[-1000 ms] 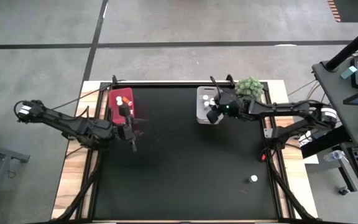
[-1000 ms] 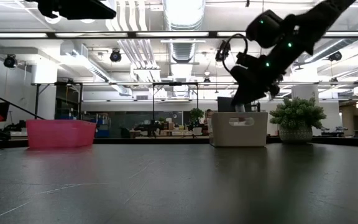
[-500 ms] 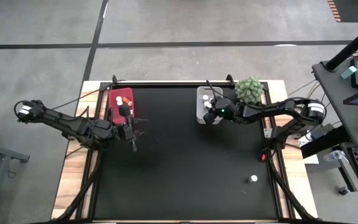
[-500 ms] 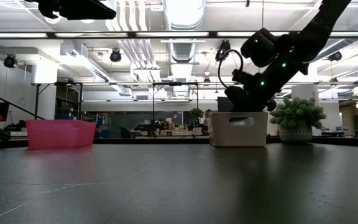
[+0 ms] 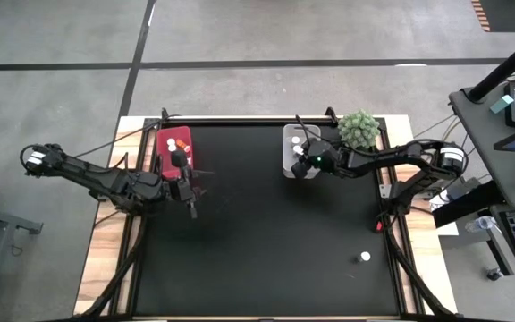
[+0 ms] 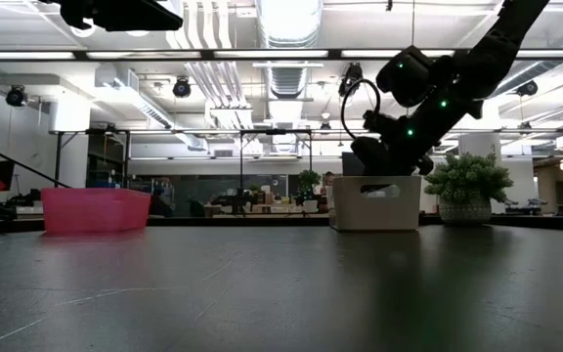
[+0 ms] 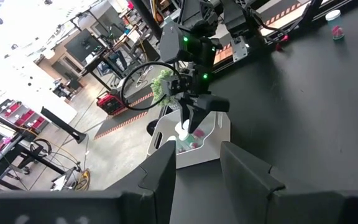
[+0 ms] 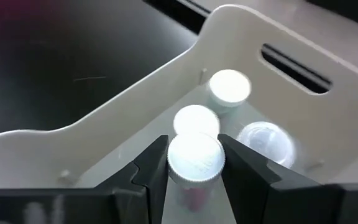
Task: Pick and place medicine bottles into bin by pill shape (circle, oval)
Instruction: Put the blue capsule bottle into the white bin
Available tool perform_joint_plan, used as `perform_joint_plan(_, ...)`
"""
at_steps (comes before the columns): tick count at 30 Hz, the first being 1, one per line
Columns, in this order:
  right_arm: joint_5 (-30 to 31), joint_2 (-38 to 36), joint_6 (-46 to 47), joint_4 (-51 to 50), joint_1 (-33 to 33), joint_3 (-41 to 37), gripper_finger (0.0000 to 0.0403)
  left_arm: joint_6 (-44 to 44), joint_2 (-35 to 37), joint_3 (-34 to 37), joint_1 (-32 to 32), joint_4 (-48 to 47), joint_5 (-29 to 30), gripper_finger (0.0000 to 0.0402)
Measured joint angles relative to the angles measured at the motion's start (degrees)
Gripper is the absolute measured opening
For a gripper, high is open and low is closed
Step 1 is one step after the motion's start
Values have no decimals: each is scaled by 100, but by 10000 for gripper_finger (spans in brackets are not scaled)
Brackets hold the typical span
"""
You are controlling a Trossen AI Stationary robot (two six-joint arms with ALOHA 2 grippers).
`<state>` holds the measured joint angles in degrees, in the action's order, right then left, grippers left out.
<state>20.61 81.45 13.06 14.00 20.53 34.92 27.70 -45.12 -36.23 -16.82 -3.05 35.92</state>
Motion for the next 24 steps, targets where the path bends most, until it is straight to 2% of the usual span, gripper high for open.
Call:
perform_joint_plan(6, 499, 0, -112, -42, 2, 0, 139, -2, 0, 0, 0, 0, 0, 111)
perform_joint_plan(24, 291, 0, -240, -46, -2, 0, 138, -24, 0, 0, 0, 0, -2, 111)
